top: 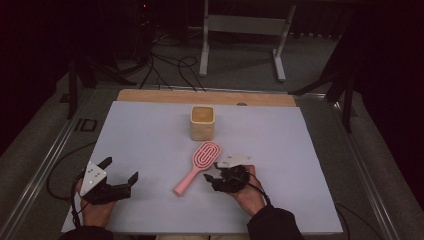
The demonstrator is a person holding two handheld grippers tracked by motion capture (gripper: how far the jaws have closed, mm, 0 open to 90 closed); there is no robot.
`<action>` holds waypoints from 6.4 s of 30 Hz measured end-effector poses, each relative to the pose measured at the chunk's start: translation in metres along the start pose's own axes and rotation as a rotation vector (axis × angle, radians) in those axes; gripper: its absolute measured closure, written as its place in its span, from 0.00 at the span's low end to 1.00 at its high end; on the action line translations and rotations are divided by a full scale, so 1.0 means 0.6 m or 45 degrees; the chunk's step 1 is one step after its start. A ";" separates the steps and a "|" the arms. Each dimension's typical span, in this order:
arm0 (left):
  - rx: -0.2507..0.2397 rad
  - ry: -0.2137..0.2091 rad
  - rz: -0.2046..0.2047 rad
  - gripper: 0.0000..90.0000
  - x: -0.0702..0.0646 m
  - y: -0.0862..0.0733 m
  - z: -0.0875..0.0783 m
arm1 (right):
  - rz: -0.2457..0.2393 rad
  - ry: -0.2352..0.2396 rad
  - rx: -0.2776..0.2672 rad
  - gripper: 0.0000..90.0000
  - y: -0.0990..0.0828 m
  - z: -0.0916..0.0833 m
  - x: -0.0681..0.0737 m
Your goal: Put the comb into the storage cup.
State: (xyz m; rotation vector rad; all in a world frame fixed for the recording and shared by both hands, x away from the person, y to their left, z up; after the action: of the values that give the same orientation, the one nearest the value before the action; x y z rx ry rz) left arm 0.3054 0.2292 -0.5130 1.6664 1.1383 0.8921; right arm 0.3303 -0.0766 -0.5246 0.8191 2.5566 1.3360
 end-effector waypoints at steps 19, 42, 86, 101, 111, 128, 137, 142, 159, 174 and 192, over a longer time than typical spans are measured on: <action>0.005 0.014 -0.010 0.00 0.001 -0.001 0.001 | 0.122 -0.358 -0.292 0.14 -0.084 -0.171 -0.115; 0.048 0.018 -0.003 0.00 -0.002 -0.005 0.005 | 0.166 -0.430 -0.370 0.13 -0.139 -0.208 -0.134; 0.418 -0.175 0.197 0.00 -0.108 0.064 0.098 | 0.193 -0.450 -0.356 0.13 -0.145 -0.205 -0.141; 0.522 -0.211 0.320 0.00 -0.151 0.073 0.124 | 0.196 -0.443 -0.355 0.13 -0.143 -0.201 -0.141; 0.592 -0.220 0.366 0.00 -0.171 0.069 0.140 | 0.196 -0.446 -0.355 0.12 -0.143 -0.201 -0.142; 0.718 -0.292 0.368 0.00 -0.202 0.054 0.164 | 0.199 -0.446 -0.354 0.12 -0.143 -0.202 -0.143; 0.773 -0.297 0.372 0.01 -0.210 0.043 0.174 | 0.194 -0.444 -0.351 0.12 -0.143 -0.200 -0.142; 0.800 -0.297 0.373 0.01 -0.216 0.039 0.178 | 0.200 -0.445 -0.351 0.12 -0.144 -0.201 -0.143; 0.879 -0.319 0.379 0.09 -0.246 0.028 0.189 | 0.200 -0.448 -0.348 0.12 -0.144 -0.201 -0.144; 0.969 -0.302 0.355 0.42 -0.272 0.012 0.201 | 0.201 -0.460 -0.342 0.13 -0.146 -0.202 -0.145; 1.066 -0.312 0.427 0.74 -0.290 0.001 0.209 | 0.199 -0.470 -0.336 0.13 -0.147 -0.202 -0.147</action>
State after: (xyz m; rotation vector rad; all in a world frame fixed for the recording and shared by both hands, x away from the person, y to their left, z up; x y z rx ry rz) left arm 0.3640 0.0298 -0.5669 2.6227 1.1486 0.3771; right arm 0.3253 -0.2505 -0.5330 1.1095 2.0231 1.3742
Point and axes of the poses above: each handheld gripper's, and its own axes: z roughly forward along the jaws, y roughly out of its top, x roughly to its left, the point moved 8 cm from there along z, roughly forward along the jaws, and after that the axes turned 9 degrees about y, right-handed, at the moved point
